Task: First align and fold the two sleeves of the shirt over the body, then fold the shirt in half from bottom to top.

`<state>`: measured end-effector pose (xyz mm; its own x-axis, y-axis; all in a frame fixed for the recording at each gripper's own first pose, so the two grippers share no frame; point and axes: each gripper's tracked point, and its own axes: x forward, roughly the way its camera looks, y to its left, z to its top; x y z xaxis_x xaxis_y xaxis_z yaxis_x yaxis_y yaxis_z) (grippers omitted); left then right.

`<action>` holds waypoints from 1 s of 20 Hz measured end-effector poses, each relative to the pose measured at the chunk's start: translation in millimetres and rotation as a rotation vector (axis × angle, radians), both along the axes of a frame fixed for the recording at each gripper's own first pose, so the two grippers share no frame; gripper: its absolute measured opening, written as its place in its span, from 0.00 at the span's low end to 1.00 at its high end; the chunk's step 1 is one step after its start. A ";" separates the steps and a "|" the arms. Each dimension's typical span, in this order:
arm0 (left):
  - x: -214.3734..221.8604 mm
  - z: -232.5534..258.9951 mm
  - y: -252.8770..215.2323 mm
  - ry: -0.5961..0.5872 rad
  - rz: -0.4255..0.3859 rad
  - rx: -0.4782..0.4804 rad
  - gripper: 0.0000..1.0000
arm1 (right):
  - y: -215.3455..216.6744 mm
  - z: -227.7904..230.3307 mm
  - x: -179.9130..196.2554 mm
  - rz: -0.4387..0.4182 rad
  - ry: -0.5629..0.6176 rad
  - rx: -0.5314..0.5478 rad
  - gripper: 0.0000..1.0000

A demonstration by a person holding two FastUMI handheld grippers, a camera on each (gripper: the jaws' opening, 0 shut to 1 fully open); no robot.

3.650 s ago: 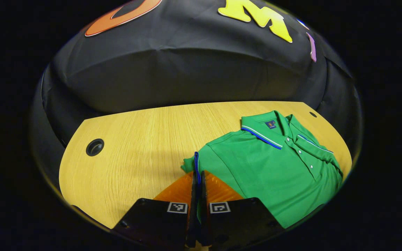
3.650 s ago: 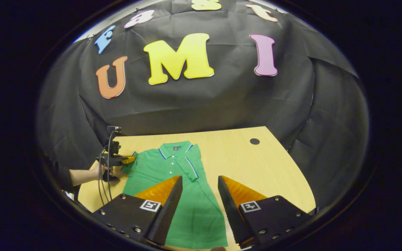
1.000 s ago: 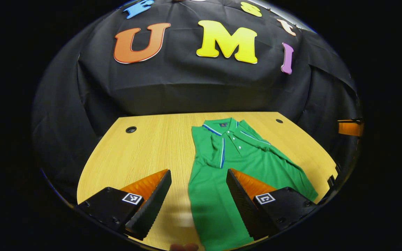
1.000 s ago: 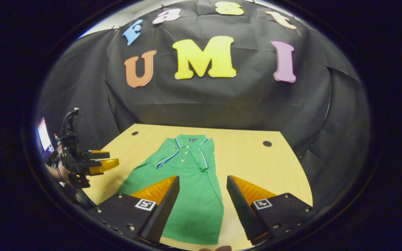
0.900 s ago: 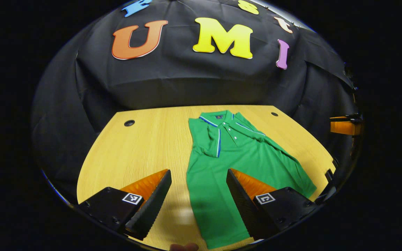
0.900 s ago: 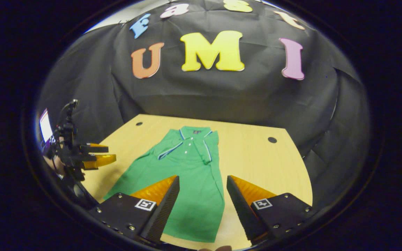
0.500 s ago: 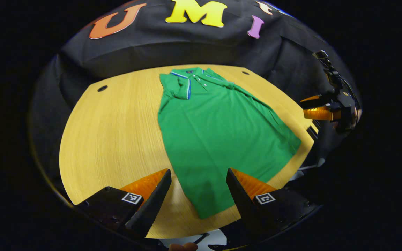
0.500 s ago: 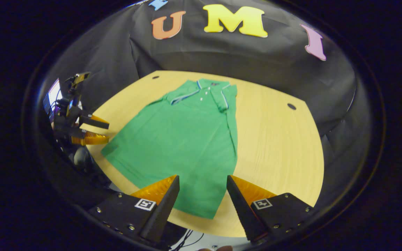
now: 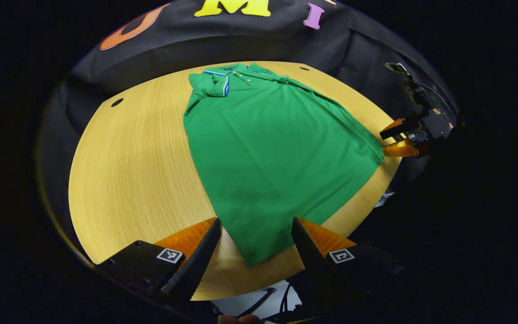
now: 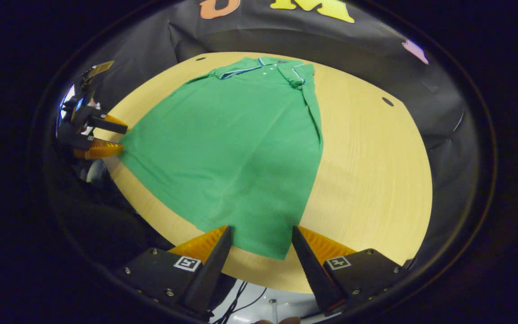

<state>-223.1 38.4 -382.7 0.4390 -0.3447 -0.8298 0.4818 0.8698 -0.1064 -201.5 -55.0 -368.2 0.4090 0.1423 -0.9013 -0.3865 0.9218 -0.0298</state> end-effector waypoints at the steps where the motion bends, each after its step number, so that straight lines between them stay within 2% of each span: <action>1: -1.9 -2.1 -1.4 0.002 -0.014 0.016 1.00 | -0.2 -3.9 1.6 0.001 0.000 -0.011 0.85; 4: -6.4 -2.3 -5.1 -0.031 -0.077 0.074 1.00 | 3.8 -9.0 2.9 0.010 0.012 -0.012 0.86; 7: -9.9 -1.6 -15.6 -0.063 -0.128 0.072 1.00 | 3.6 -11.1 -0.6 0.006 0.020 0.008 0.86; 8: -11.7 -2.6 -19.0 -0.070 -0.131 0.068 1.00 | 5.2 -11.0 -2.5 0.011 0.023 0.015 0.78; 9: -11.0 -5.4 -24.4 -0.069 -0.129 0.064 0.93 | 9.6 -11.8 -2.7 0.031 0.023 0.020 0.77; 10: -14.2 -5.9 -28.8 -0.070 -0.130 0.061 0.87 | 13.2 -9.2 -2.3 0.052 0.023 0.023 0.58; 12: -13.4 -6.1 -37.4 -0.074 -0.149 0.064 0.56 | 17.3 -8.6 -2.7 0.065 0.016 0.027 0.16; 13: -13.8 -4.9 -40.3 -0.072 -0.151 0.055 0.38 | 18.0 -8.4 0.2 0.060 0.019 0.043 0.08; 14: -16.2 -4.1 -38.8 -0.054 -0.134 0.024 0.26 | 17.0 -10.9 -1.0 0.042 0.038 0.054 0.04; 15: -19.1 -2.5 -40.9 0.001 -0.091 -0.052 0.14 | 16.3 -5.0 -1.3 0.022 0.054 0.079 0.01; 17: -12.9 4.9 -40.3 0.078 0.023 -0.184 0.06 | 12.9 -0.5 -2.5 -0.018 0.071 0.114 0.01; 18: -6.6 9.4 -36.3 0.091 0.077 -0.214 0.05 | 12.4 4.9 -1.7 -0.025 0.072 0.134 0.01; 20: 3.1 21.1 -32.2 0.098 0.126 -0.246 0.04 | 9.9 15.6 4.7 -0.042 0.059 0.169 0.01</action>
